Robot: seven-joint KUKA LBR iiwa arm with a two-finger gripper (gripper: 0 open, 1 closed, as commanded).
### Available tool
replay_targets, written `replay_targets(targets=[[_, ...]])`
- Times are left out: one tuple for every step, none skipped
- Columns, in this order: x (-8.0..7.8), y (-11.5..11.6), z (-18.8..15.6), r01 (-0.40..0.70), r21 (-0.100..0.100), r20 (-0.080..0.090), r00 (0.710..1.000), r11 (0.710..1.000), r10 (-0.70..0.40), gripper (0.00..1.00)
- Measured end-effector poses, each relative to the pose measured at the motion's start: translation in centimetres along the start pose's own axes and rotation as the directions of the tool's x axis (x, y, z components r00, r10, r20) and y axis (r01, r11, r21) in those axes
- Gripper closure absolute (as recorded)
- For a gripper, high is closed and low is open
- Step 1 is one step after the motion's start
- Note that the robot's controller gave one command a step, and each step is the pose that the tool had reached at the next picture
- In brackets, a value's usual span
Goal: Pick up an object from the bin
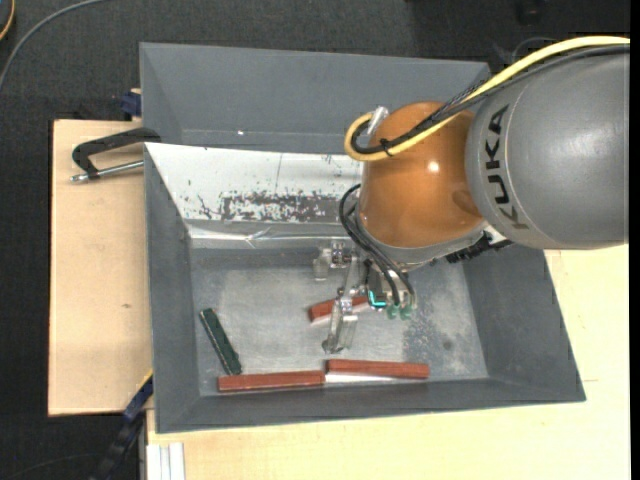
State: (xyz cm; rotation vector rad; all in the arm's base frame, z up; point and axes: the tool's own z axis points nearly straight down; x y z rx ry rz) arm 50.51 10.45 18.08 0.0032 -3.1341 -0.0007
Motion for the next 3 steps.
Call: replay_targets(targets=[[-5.3, -4.6, 11.2, 0.323, 0.002, 0.004, 0.946, 0.946, -0.323, 0.0], [-5.4, -4.5, 10.9, 0.323, 0.001, 0.008, 0.946, 0.946, -0.323, 1.0], [-5.4, -2.6, -5.6, 0.499, 0.008, 0.02, 0.866, 0.866, -0.499, 1.0]])
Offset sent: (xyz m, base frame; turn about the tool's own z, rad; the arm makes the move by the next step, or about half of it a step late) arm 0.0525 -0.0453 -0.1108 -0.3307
